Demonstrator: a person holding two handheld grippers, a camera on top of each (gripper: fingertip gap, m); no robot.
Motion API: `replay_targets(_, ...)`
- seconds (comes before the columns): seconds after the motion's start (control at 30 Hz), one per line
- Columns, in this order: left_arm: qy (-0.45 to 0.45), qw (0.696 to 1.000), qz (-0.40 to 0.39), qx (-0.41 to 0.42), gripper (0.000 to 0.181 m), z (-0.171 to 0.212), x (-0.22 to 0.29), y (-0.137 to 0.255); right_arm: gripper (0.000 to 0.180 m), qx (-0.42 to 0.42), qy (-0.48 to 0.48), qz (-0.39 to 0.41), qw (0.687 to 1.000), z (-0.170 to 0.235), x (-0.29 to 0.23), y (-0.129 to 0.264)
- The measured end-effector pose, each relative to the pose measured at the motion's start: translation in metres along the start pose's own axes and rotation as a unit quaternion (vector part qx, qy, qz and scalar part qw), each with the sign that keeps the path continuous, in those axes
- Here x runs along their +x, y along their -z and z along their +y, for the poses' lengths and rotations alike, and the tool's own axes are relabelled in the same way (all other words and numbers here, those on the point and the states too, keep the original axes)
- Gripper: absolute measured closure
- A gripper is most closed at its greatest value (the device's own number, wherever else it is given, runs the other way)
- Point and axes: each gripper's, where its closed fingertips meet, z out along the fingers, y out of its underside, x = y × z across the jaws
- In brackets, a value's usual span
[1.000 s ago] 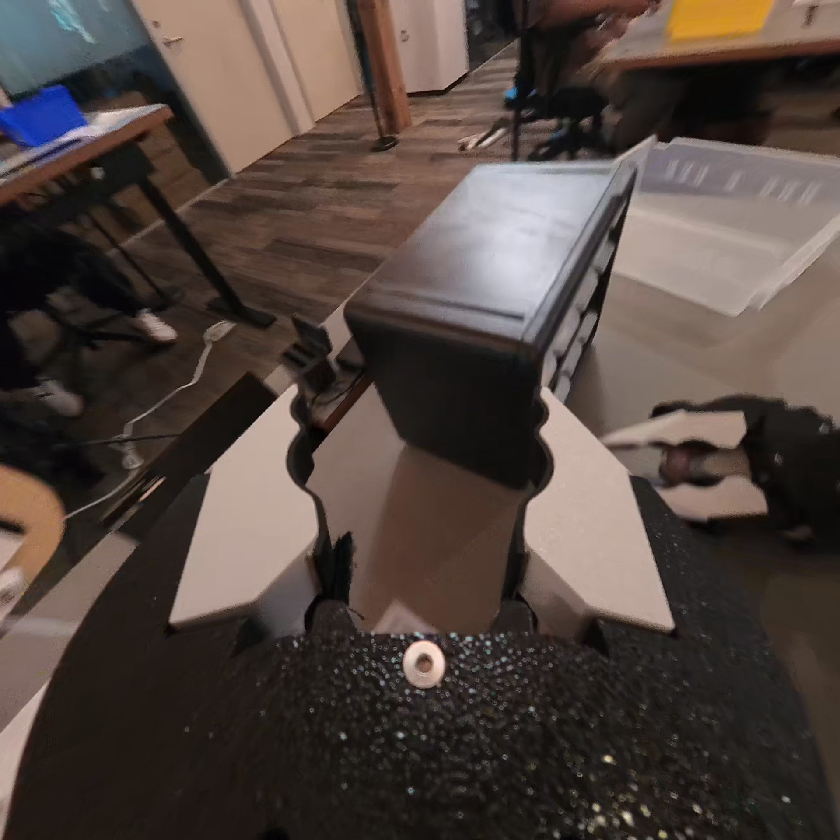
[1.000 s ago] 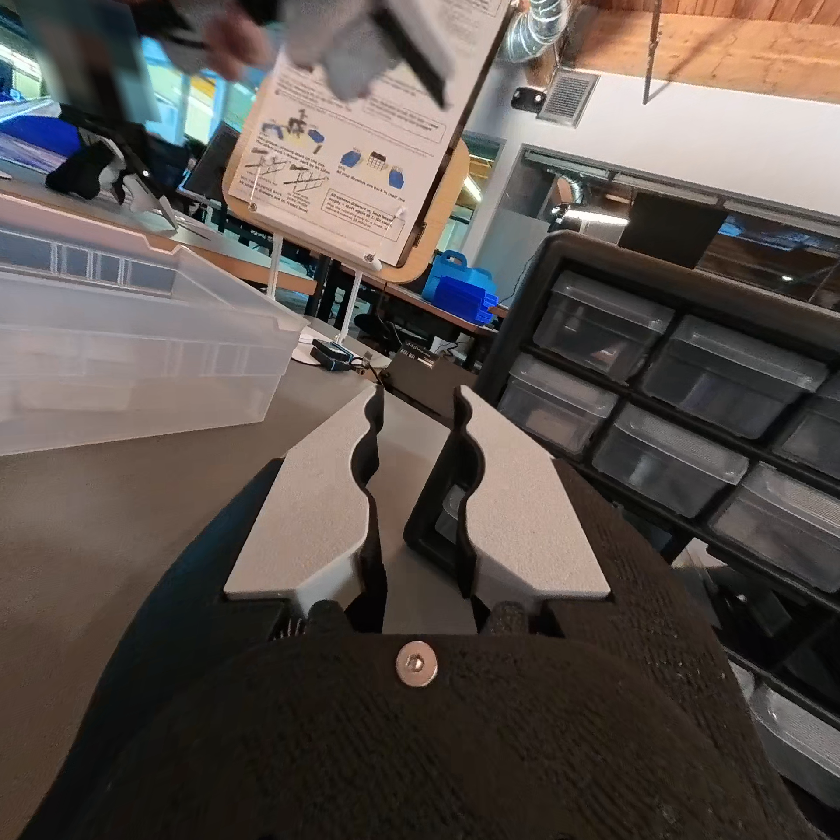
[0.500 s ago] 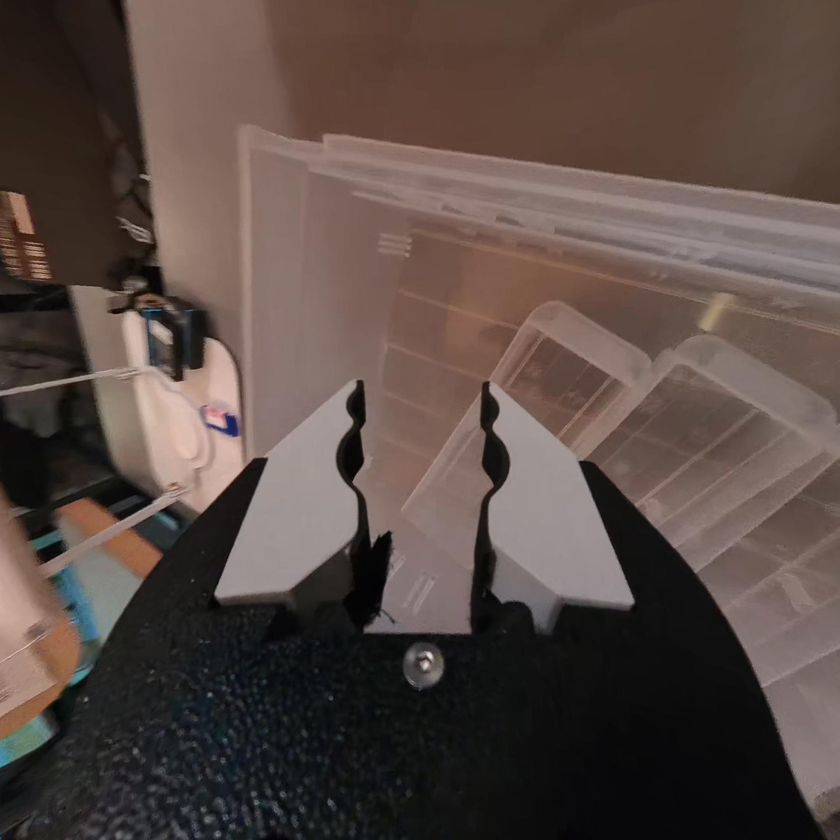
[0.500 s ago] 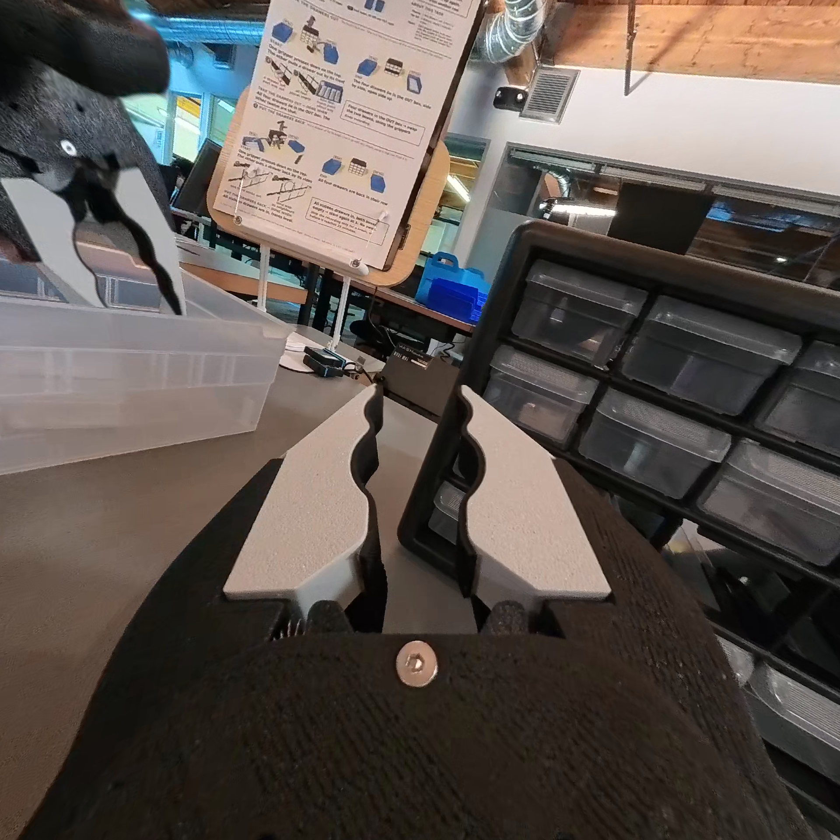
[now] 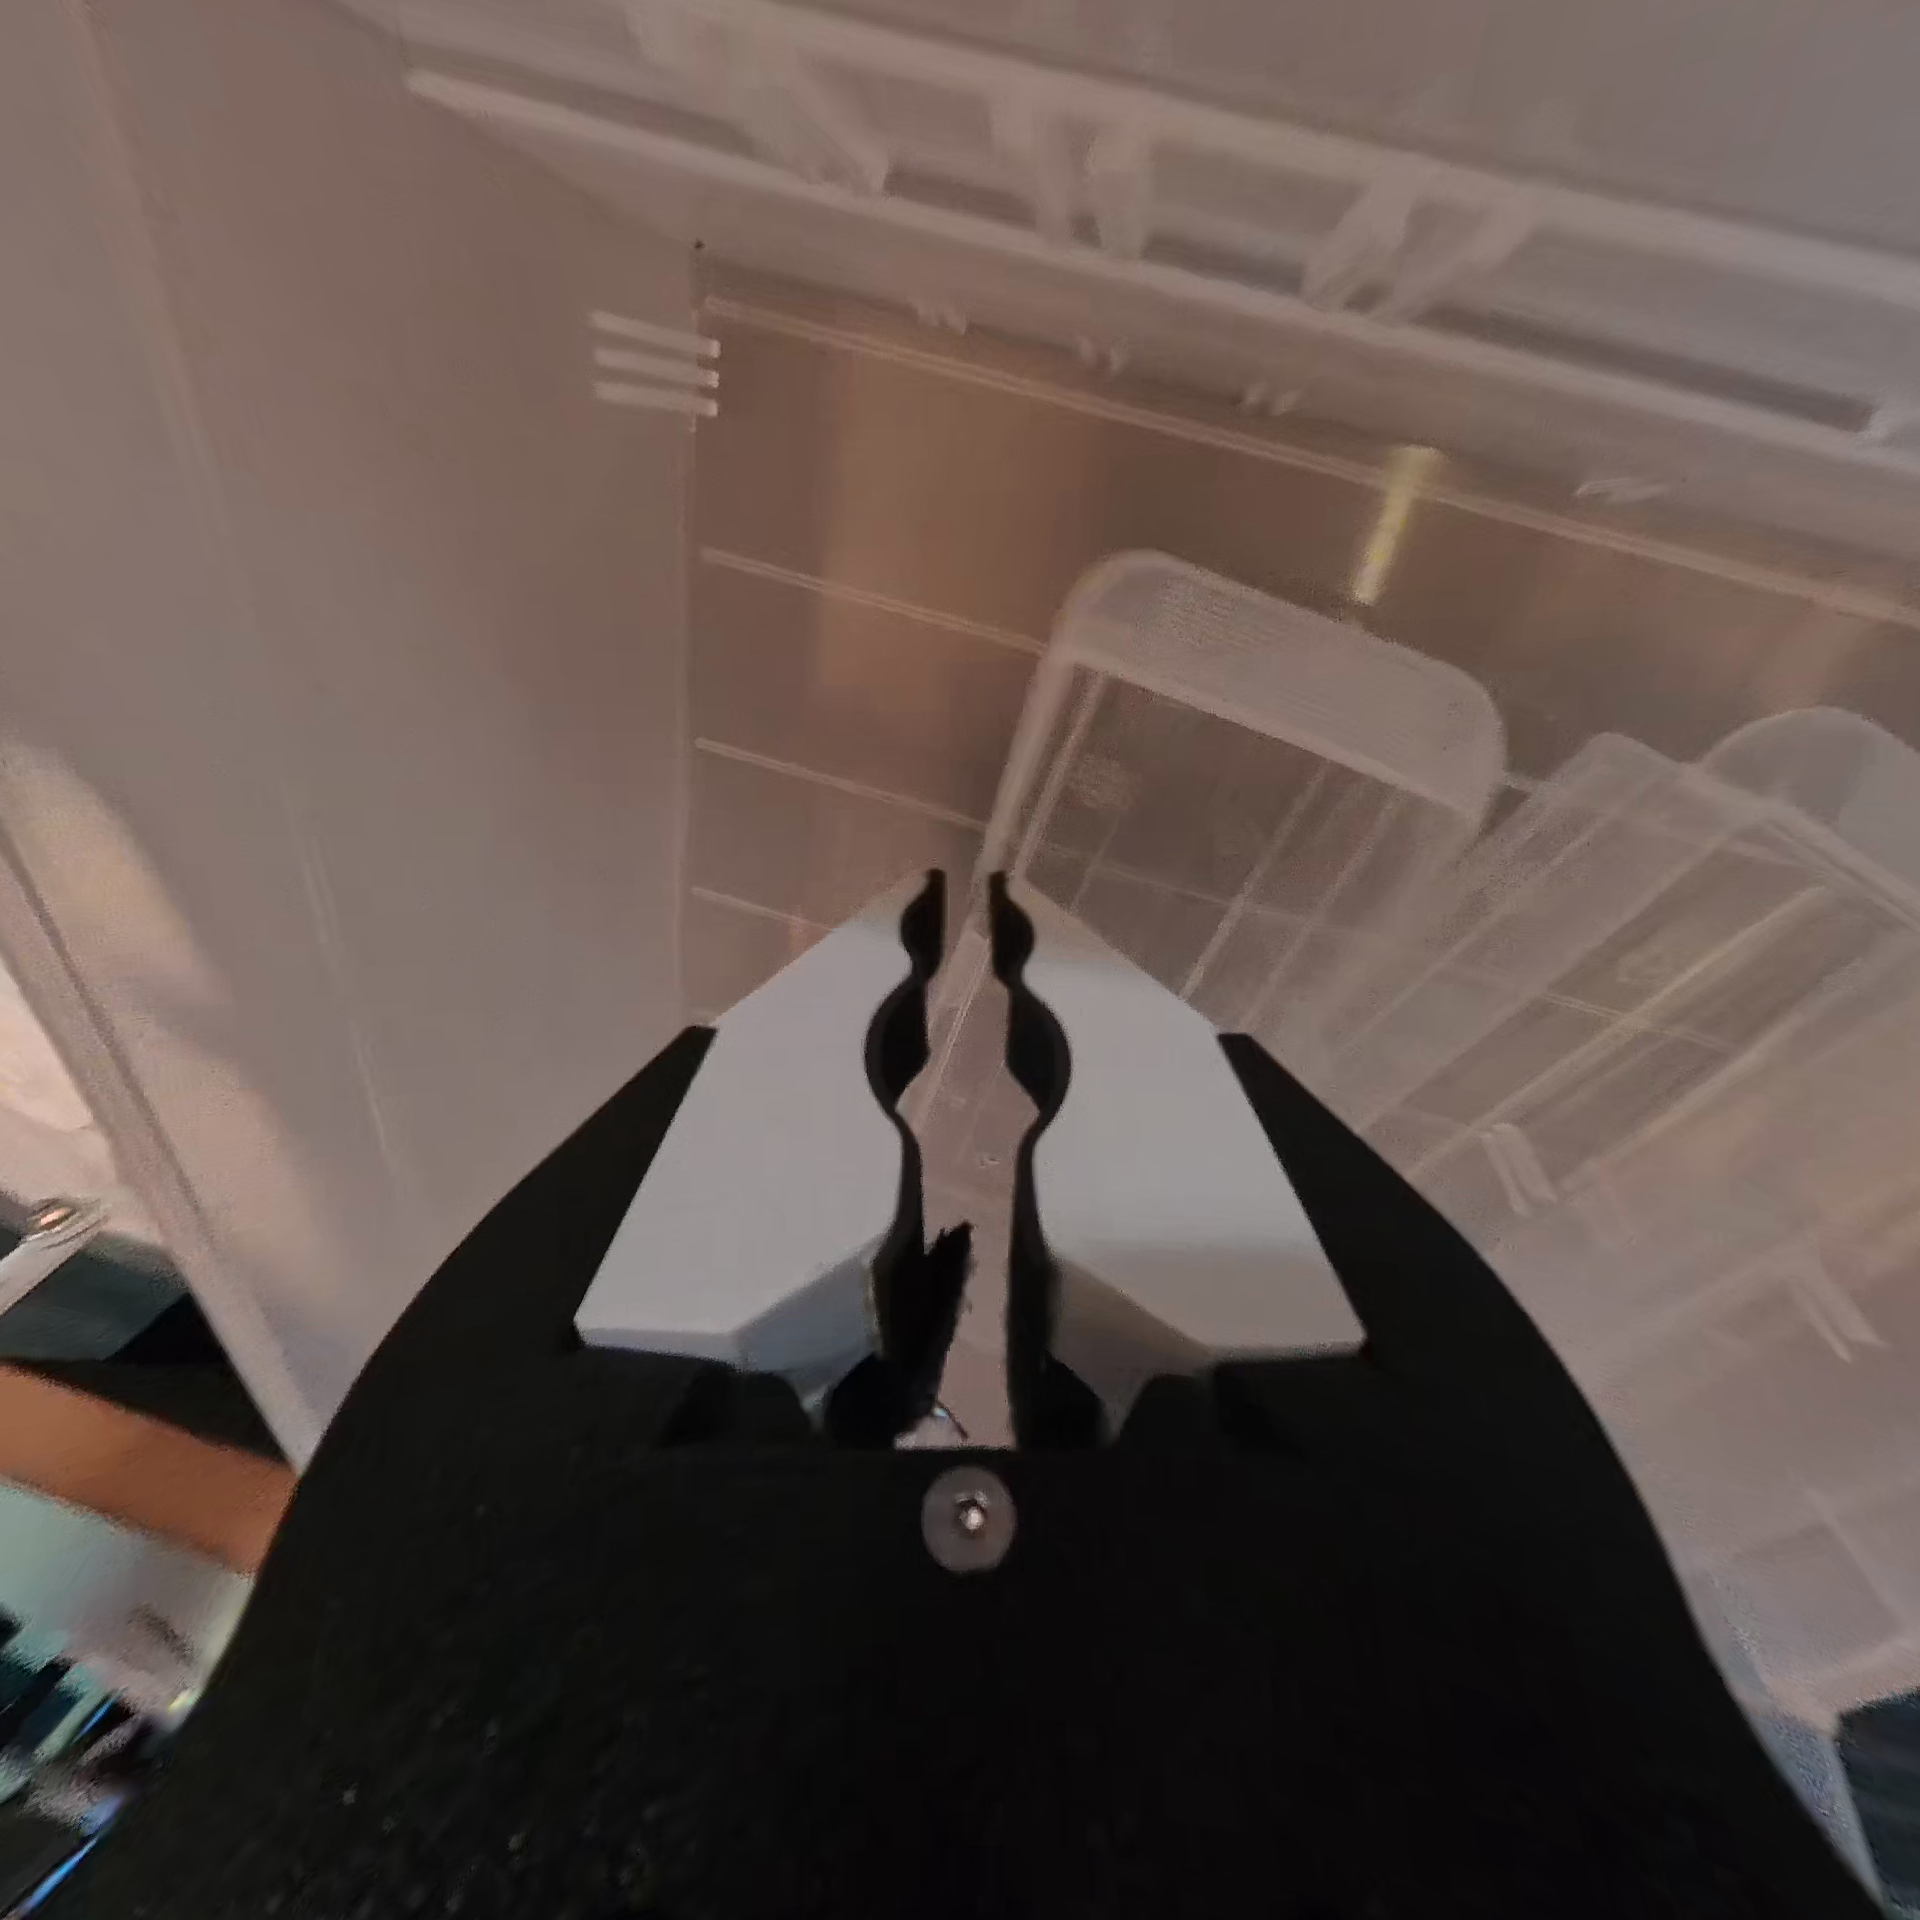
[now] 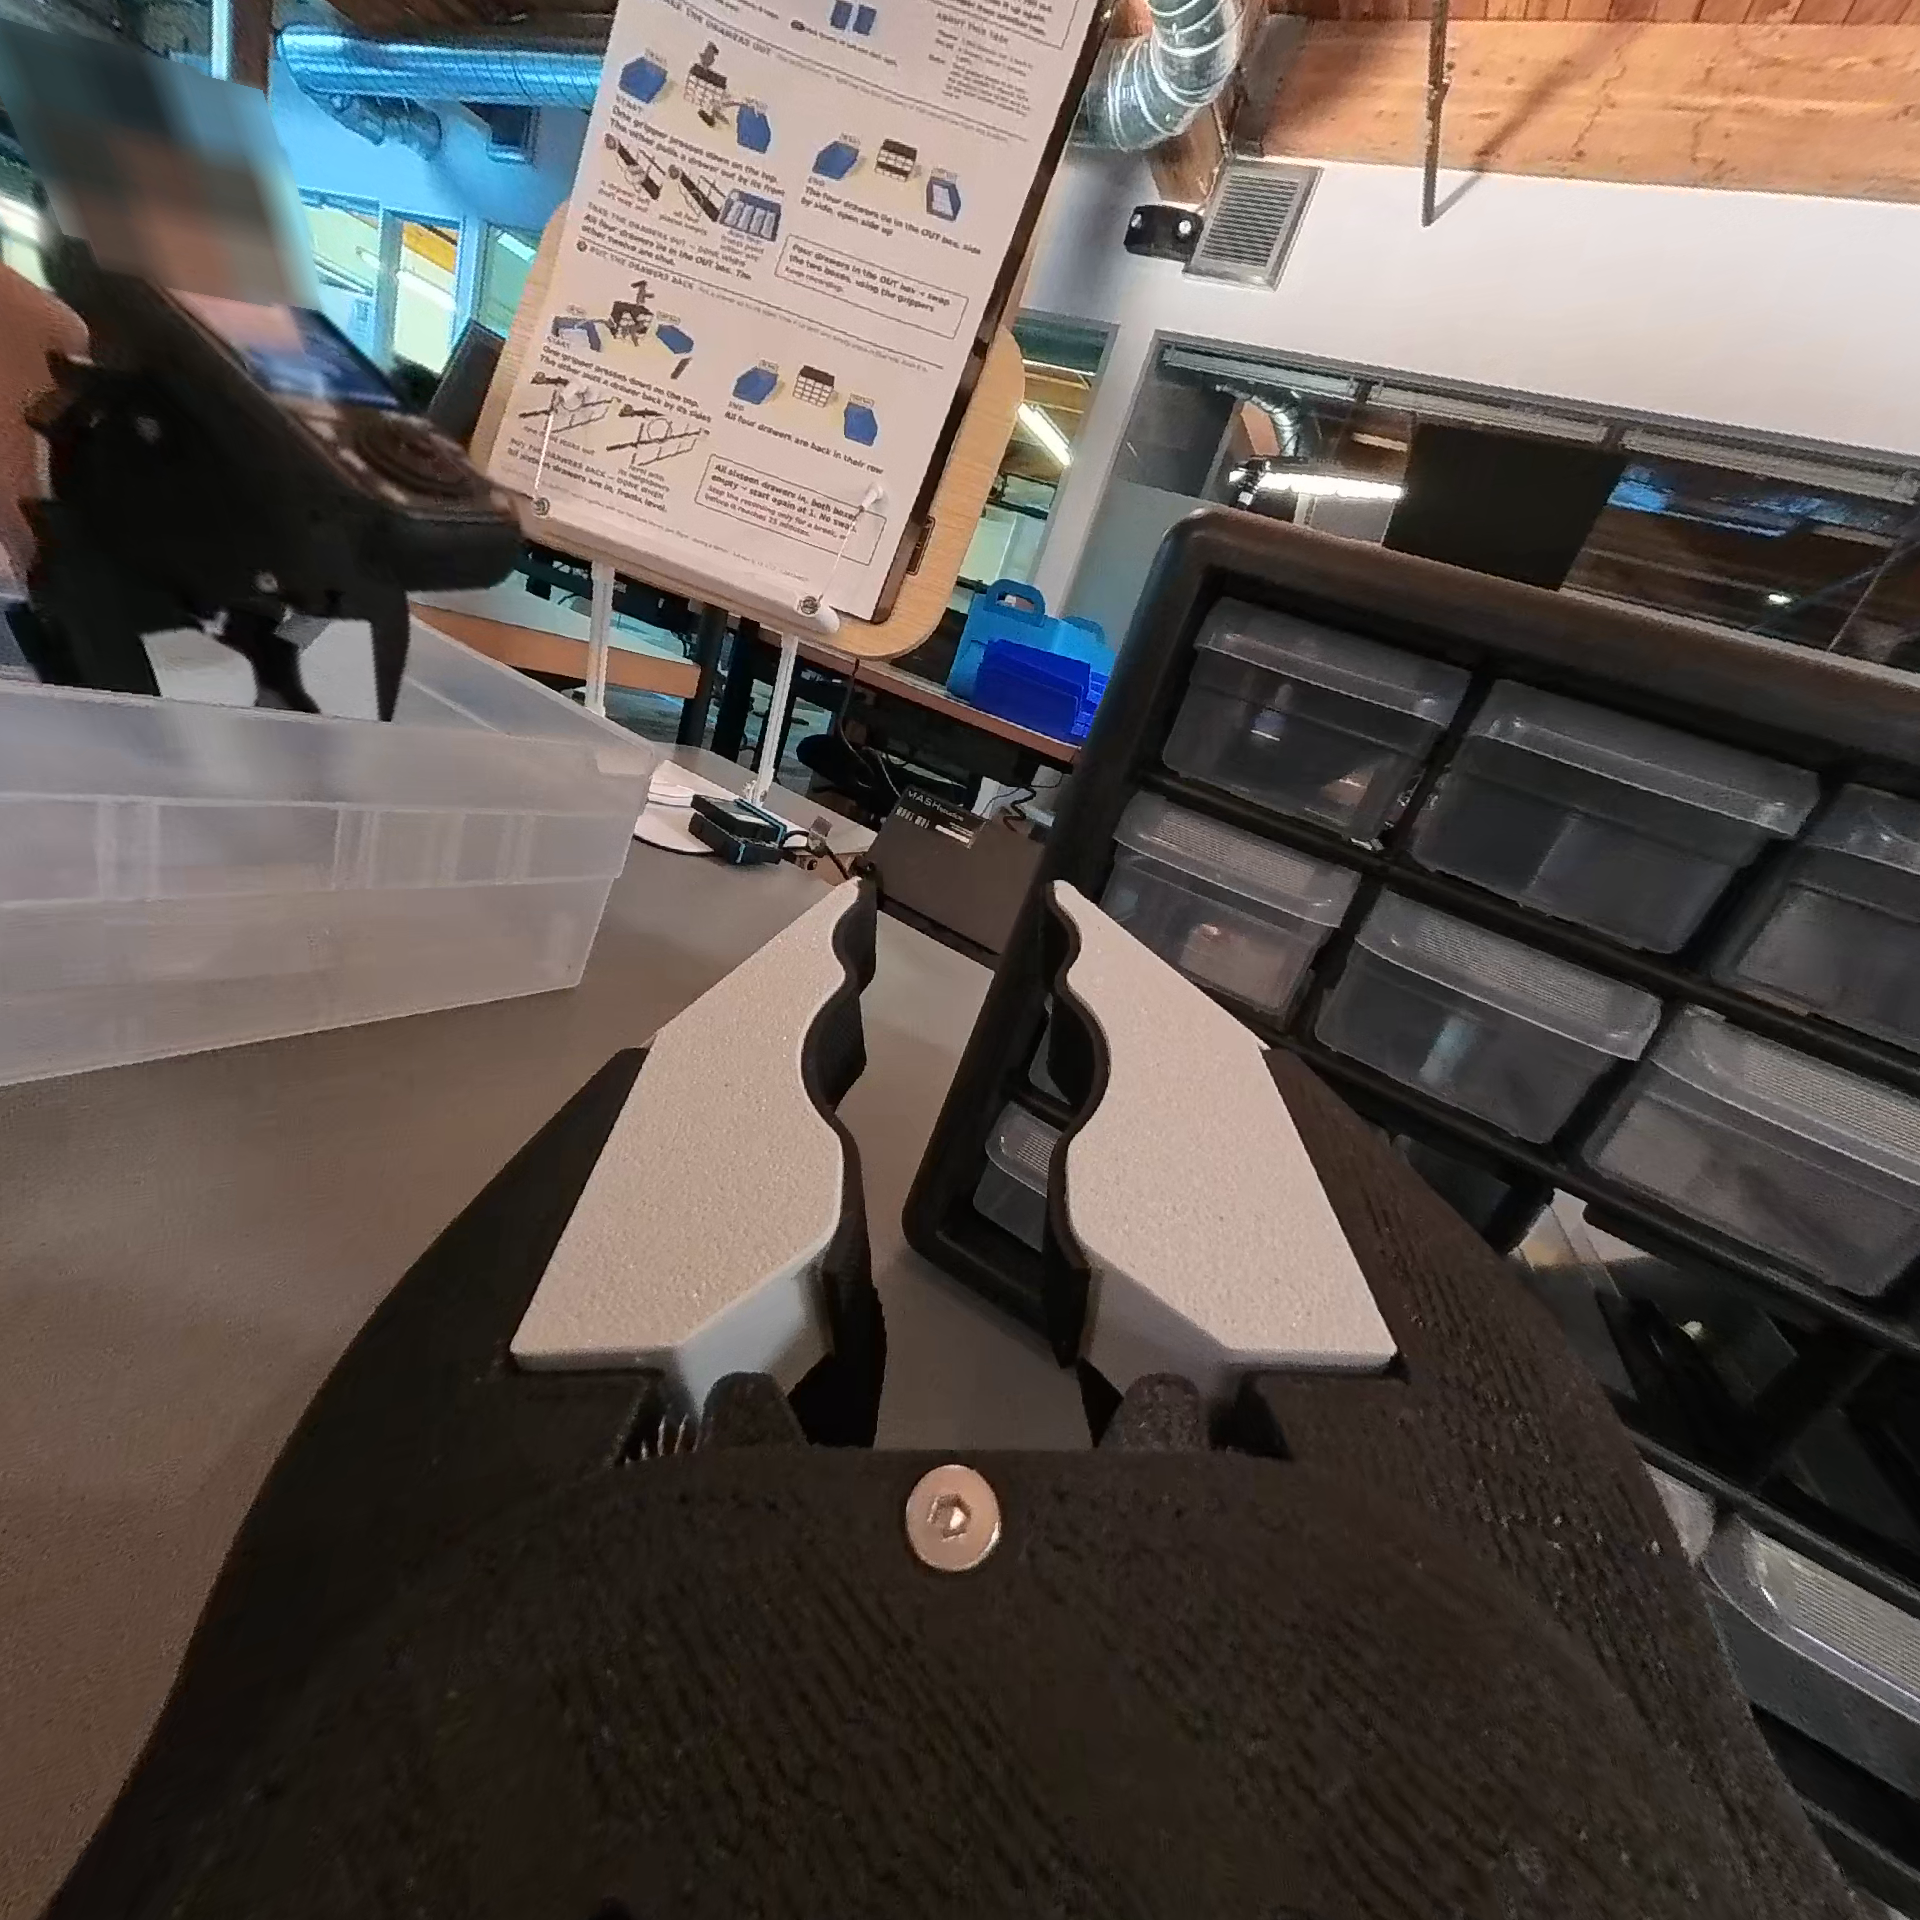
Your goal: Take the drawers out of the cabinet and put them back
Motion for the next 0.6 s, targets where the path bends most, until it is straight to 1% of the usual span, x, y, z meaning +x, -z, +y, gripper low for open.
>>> replay_targets(0.07,-0.013,1.000,-0.019,-0.015,0.176,0.006,-0.002,0.000,0.150,0.001,0.000,-0.001,1.000,0.000,0.000,0.000)
replay_targets(0.17,-0.014,0.999,-0.042,-0.011,0.181,0.010,-0.006,0.012,0.150,0.006,0.001,-0.005,1.000,-0.002,-0.002,0.001)
replay_targets(0.27,-0.009,0.996,-0.087,-0.005,0.181,0.014,-0.020,0.040,0.149,0.026,0.004,-0.021,0.999,-0.010,-0.007,0.003)
replay_targets(0.33,-0.004,0.993,-0.116,0.010,0.181,0.010,-0.029,0.067,0.141,0.050,0.010,-0.052,0.997,-0.022,-0.018,0.005)
replay_targets(0.4,-0.008,0.990,-0.138,0.031,0.181,-0.004,-0.033,0.097,0.125,0.076,0.011,-0.108,0.991,-0.037,-0.039,0.009)
replay_targets(0.5,-0.044,0.986,-0.143,0.069,0.181,-0.041,-0.023,0.134,0.105,0.105,0.018,-0.207,0.972,-0.058,-0.074,0.019)
replay_targets(0.57,-0.091,0.984,-0.124,0.086,0.181,-0.073,-0.001,0.147,0.091,0.107,0.011,-0.263,0.959,-0.066,-0.091,0.026)
replay_targets(0.6,-0.119,0.983,-0.113,0.088,0.181,-0.088,0.011,0.149,0.089,0.105,0.001,-0.286,0.953,-0.069,-0.097,0.029)
